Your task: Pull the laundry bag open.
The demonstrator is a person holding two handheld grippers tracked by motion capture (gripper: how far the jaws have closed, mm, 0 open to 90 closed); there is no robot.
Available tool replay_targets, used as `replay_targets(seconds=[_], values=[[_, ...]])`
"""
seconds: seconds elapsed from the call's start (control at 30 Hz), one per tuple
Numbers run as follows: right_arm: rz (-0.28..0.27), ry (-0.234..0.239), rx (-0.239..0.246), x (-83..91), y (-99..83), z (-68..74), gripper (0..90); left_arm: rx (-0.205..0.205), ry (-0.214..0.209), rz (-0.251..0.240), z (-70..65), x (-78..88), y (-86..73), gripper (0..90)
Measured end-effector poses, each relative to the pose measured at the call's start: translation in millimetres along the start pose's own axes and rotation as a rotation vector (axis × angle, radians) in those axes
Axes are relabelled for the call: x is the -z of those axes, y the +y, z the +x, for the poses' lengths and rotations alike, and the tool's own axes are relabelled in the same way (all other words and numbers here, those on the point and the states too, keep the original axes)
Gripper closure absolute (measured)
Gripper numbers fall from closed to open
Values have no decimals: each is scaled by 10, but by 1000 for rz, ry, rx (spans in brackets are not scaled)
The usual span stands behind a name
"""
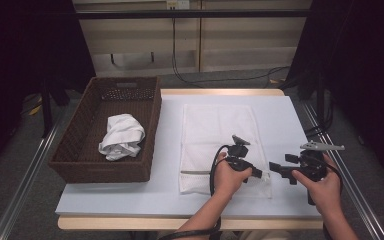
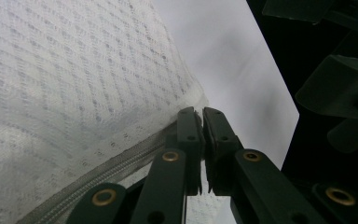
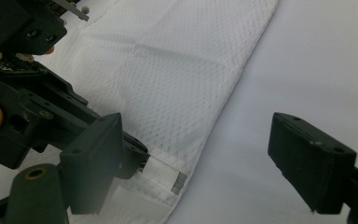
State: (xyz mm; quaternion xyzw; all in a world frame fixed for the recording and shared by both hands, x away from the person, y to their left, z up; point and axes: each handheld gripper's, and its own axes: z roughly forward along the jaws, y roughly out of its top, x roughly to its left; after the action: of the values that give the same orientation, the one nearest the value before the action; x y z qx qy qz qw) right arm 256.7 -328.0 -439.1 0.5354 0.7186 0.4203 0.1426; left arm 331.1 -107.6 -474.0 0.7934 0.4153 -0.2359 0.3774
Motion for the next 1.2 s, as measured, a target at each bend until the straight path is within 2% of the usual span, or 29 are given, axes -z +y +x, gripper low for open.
replay_targets(seconds=[0.07, 0.13, 0.2, 0.23, 0.3, 0.37, 0.43, 0.47, 0.5, 0.6, 0.7, 0.77, 0.83, 1.2], values=[[-2, 5, -2, 2, 1, 1, 185, 23, -21, -27, -10, 8, -4, 861], [-2, 12, -4, 3, 2, 1, 185, 13, -20, -28, -2, 30, -1, 860], [0, 18, -5, 1, 2, 5, 185, 20, -22, -36, -13, 45, -5, 861], [0, 18, -5, 1, 2, 5, 185, 13, -37, -24, -8, 67, -4, 861], [2, 25, -5, -3, 2, 11, 185, 28, -34, -41, -34, 74, 0, 863], [5, 34, -8, -7, 0, 20, 186, 18, -27, -26, -17, 107, 12, 863], [13, 42, -15, -9, -1, 32, 191, 26, -37, -34, -14, 123, 20, 863], [14, 46, -17, -11, 0, 37, 198, 20, -27, -34, -13, 137, 23, 863], [17, 53, -17, -11, 0, 38, 202, 34, -31, -43, -26, 144, 23, 863], [27, 75, -28, -21, -5, 48, 208, 12, -33, -24, -4, 185, 30, 863], [40, 85, -39, -35, -11, 59, 218, 28, -33, -25, -16, 208, 27, 864], [49, 99, -38, -51, -18, 66, 220, 27, -29, -45, -8, 215, 28, 864], [57, 108, -42, -64, -22, 77, 220, 30, -49, -40, 3, 232, 27, 864], [80, 144, -89, -128, -52, 92, 259, 36, -85, -45, 43, 280, 5, 864]])
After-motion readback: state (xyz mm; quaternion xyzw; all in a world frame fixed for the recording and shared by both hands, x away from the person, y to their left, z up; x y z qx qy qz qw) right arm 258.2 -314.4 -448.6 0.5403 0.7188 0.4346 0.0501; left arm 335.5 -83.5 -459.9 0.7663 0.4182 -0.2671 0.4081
